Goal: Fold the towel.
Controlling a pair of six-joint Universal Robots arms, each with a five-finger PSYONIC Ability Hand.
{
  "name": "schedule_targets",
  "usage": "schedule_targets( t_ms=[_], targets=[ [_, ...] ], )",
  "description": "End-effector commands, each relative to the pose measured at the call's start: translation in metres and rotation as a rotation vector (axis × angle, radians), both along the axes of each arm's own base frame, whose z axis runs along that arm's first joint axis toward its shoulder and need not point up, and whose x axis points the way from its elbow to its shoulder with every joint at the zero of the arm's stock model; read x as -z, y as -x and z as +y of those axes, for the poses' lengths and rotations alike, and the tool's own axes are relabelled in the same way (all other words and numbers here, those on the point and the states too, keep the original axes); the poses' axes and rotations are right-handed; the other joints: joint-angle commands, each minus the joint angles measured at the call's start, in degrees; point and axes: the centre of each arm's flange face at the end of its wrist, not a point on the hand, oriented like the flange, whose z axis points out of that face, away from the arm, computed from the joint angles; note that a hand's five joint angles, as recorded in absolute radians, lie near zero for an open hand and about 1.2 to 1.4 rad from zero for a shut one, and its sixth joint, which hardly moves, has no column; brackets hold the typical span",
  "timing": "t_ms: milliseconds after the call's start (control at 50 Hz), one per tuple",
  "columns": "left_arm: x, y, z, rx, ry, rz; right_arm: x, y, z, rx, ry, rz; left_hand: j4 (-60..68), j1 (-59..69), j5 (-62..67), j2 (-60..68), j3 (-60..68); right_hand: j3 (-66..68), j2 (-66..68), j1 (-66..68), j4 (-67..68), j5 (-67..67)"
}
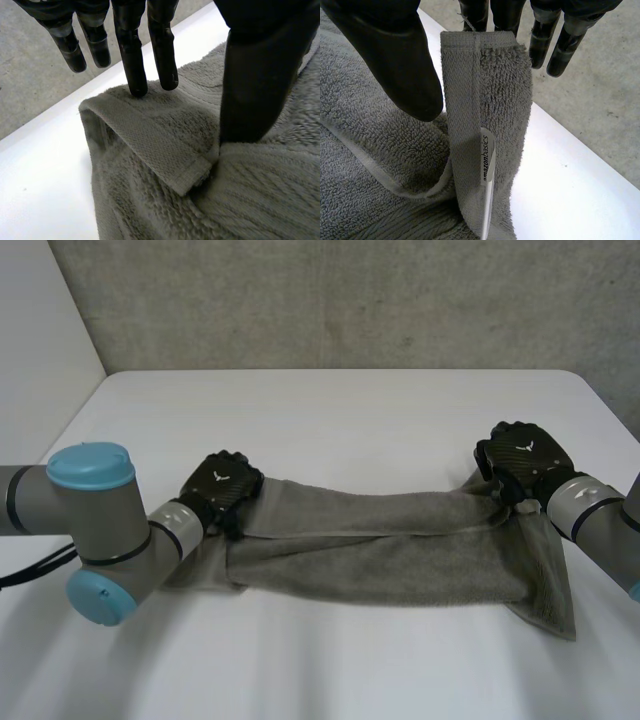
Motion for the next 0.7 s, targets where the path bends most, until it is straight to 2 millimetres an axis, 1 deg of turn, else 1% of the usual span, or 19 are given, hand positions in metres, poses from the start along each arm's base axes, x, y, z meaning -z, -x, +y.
schedule_targets(
  t_ms=[20, 40, 60, 100, 120, 140, 160, 180, 260, 320, 340, 360, 380, 400, 420, 440, 460, 580, 700],
  targets=[
    [-0.004, 0.003, -0.008, -0.002, 0.025, 0.008, -0.001, 0.001, 0.002, 0.01, 0.0, 0.0, -3.8, 14.7, 15.6, 14.7, -3.3, -3.0, -3.4, -1.6, -4.4, -1.2],
    [-0.006, 0.003, -0.01, -0.007, 0.033, 0.01, -0.001, 0.001, 0.002, 0.01, 0.0, 0.0, -3.8, 19.6, 20.5, 19.6, -3.3, -3.0, -3.4, -1.6, -4.4, -1.2],
    [-0.006, 0.003, -0.01, -0.007, 0.033, 0.01, -0.002, 0.002, 0.002, 0.012, 0.0, 0.0, -3.8, 19.7, 20.5, 19.6, -3.3, -3.0, -4.2, -2.4, -4.4, -2.1],
    [-0.009, 0.004, -0.014, -0.011, 0.047, 0.014, -0.003, 0.003, 0.002, 0.015, 0.002, -0.002, -3.8, 27.5, 28.4, 27.5, -3.3, -3.0, -5.0, -3.3, -4.4, -2.9],
    [-0.009, 0.004, -0.014, -0.011, 0.047, 0.014, -0.005, 0.004, 0.002, 0.023, 0.001, -0.002, -3.8, 27.6, 28.4, 27.5, -3.3, -3.0, -5.2, -3.4, -4.4, -3.1],
    [-0.012, 0.005, -0.016, -0.011, 0.058, 0.019, -0.005, 0.004, 0.002, 0.023, 0.001, -0.002, -3.8, 32.4, 33.2, 32.3, -3.3, -3.0, -5.2, -3.4, -4.4, -3.1],
    [-0.012, 0.005, -0.016, -0.011, 0.058, 0.019, -0.006, 0.005, 0.002, 0.029, -0.006, -0.009, -3.8, 32.5, 33.3, 32.4, -3.3, -3.0, -5.0, -3.3, -4.4, -2.9],
    [-0.015, 0.005, -0.017, -0.011, 0.067, 0.022, -0.007, 0.006, 0.002, 0.032, -0.012, -0.017, -3.8, 35.5, 36.3, 35.4, -3.3, -3.0, -5.0, -3.3, -4.4, -2.9],
    [-0.021, 0.006, -0.021, -0.013, 0.086, 0.031, -0.007, 0.008, 0.001, 0.042, -0.018, -0.025, -3.8, 35.8, 36.7, 35.7, -3.3, -3.0, -5.2, -3.4, -4.4, -3.1],
    [-0.021, 0.005, -0.021, -0.017, 0.084, 0.031, -0.006, 0.011, -0.001, 0.051, -0.021, -0.024, -3.8, 35.2, 36.0, 35.1, -3.3, -3.0, -7.9, -6.1, -4.4, -5.8],
    [-0.021, 0.005, -0.021, -0.017, 0.084, 0.031, -0.005, 0.012, -0.001, 0.052, -0.025, -0.024, -3.8, 35.2, 36.0, 35.1, -3.3, -3.0, -15.1, -13.3, -4.4, -12.9],
    [-0.02, 0.005, -0.02, -0.015, 0.082, 0.031, -0.005, 0.012, -0.001, 0.052, -0.025, -0.024, -3.8, 33.0, 33.8, 32.9, -3.3, -3.0, -15.1, -13.4, -4.4, -13.0],
    [-0.019, 0.005, -0.019, -0.015, 0.078, 0.03, -0.005, 0.012, 0.0, 0.052, -0.027, -0.023, -3.8, 25.3, 26.1, 25.2, -3.3, -3.0, -22.1, -20.4, -4.4, -20.0],
    [-0.019, 0.005, -0.019, -0.015, 0.078, 0.03, -0.005, 0.012, 0.0, 0.053, -0.032, -0.025, -3.8, 25.2, 26.1, 25.2, -3.3, -3.0, -25.4, -23.6, -4.4, -23.2],
    [-0.018, 0.004, -0.019, -0.015, 0.075, 0.026, -0.005, 0.012, 0.0, 0.053, -0.032, -0.025, -3.8, 15.9, 16.7, 15.8, -3.3, -3.0, -25.4, -23.6, -4.4, -23.3],
    [-0.018, 0.004, -0.019, -0.015, 0.075, 0.026, -0.004, 0.012, 0.002, 0.053, -0.039, -0.025, -3.8, 15.8, 16.6, 15.7, -3.3, -3.0, -26.7, -25.0, -4.4, -24.6],
    [-0.017, 0.004, -0.018, -0.016, 0.073, 0.024, -0.004, 0.012, 0.004, 0.051, -0.05, -0.025, -3.8, 10.5, 11.3, 10.4, -3.3, -3.0, -30.4, -28.6, -4.4, -28.3],
    [-0.012, 0.004, -0.017, -0.016, 0.062, 0.019, -0.004, 0.009, 0.017, 0.017, -0.077, -0.018, -3.8, 7.4, 8.2, 7.3, -3.3, -3.0, -32.8, -31.0, -4.4, -30.7],
    [-0.007, 0.004, -0.017, -0.014, 0.052, 0.015, 0.001, 0.005, 0.023, -0.031, -0.071, 0.012, -3.8, 4.9, 5.7, 4.8, -3.3, -3.0, -32.5, -30.7, -4.4, -30.3]
  ],
)
